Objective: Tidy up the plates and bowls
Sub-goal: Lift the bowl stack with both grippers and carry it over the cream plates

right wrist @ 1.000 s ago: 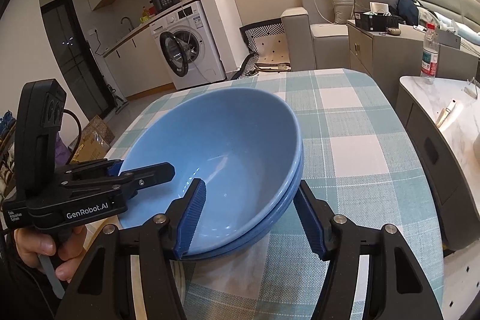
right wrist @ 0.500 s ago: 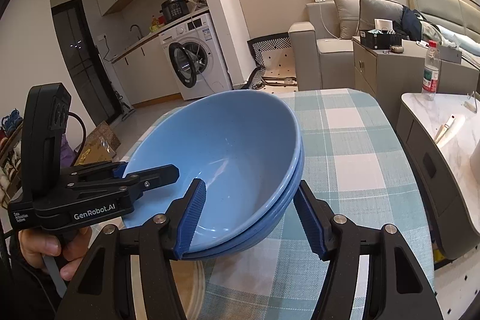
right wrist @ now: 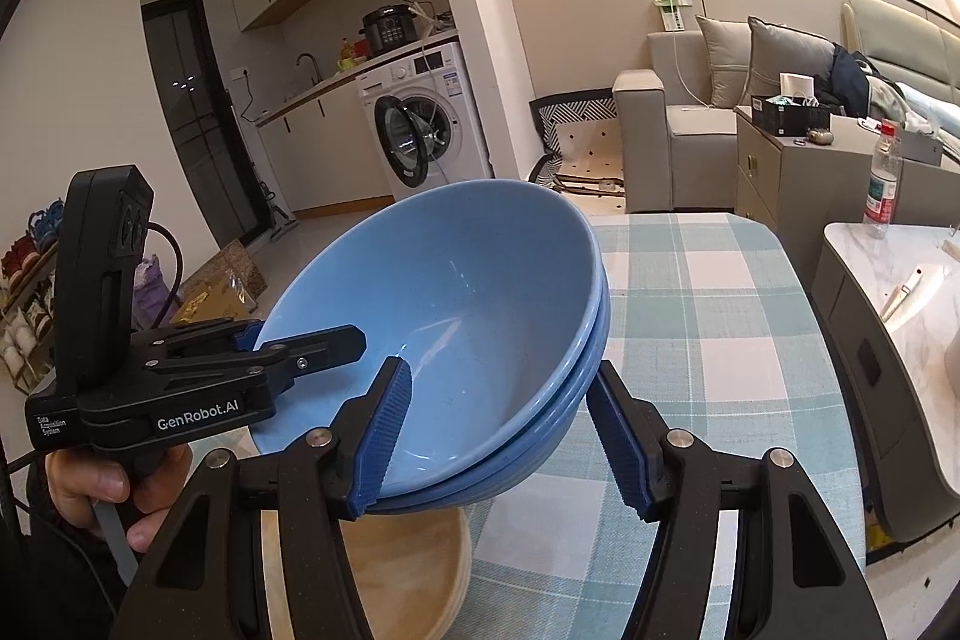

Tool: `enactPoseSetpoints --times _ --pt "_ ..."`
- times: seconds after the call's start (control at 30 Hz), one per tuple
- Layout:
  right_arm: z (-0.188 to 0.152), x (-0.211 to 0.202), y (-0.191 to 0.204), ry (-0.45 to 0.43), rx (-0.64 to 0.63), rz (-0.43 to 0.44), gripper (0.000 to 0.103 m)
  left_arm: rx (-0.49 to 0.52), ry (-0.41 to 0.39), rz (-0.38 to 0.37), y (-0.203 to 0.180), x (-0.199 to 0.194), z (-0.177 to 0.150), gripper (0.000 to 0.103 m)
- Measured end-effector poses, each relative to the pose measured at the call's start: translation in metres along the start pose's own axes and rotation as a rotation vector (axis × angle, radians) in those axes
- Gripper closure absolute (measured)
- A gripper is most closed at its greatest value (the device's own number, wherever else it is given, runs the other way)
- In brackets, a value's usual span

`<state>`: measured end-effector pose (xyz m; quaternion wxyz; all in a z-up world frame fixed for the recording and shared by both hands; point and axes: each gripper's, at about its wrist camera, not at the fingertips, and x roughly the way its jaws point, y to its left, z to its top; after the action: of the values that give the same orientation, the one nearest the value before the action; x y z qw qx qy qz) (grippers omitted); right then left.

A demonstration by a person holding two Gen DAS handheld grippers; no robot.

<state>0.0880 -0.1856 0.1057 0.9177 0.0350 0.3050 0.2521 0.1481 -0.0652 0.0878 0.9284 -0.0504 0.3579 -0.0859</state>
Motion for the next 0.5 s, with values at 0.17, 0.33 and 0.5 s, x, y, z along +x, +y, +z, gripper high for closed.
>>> enactPoseSetpoints --times 0.17,0.33,0.5 --pt "0.002 -0.007 0.016 -0.008 -0.029 0.02 0.04 -0.013 -0.012 0.013 0.005 -0.014 -0.007 0.066" --pt "0.001 -0.014 0.032 -0.013 -0.06 0.038 0.04 -0.033 -0.027 0.025 0.012 -0.03 -0.015 0.066" --pt "-0.001 -0.017 0.05 -0.006 -0.081 0.075 0.039 -0.057 -0.035 0.041 0.022 -0.043 -0.022 0.066"
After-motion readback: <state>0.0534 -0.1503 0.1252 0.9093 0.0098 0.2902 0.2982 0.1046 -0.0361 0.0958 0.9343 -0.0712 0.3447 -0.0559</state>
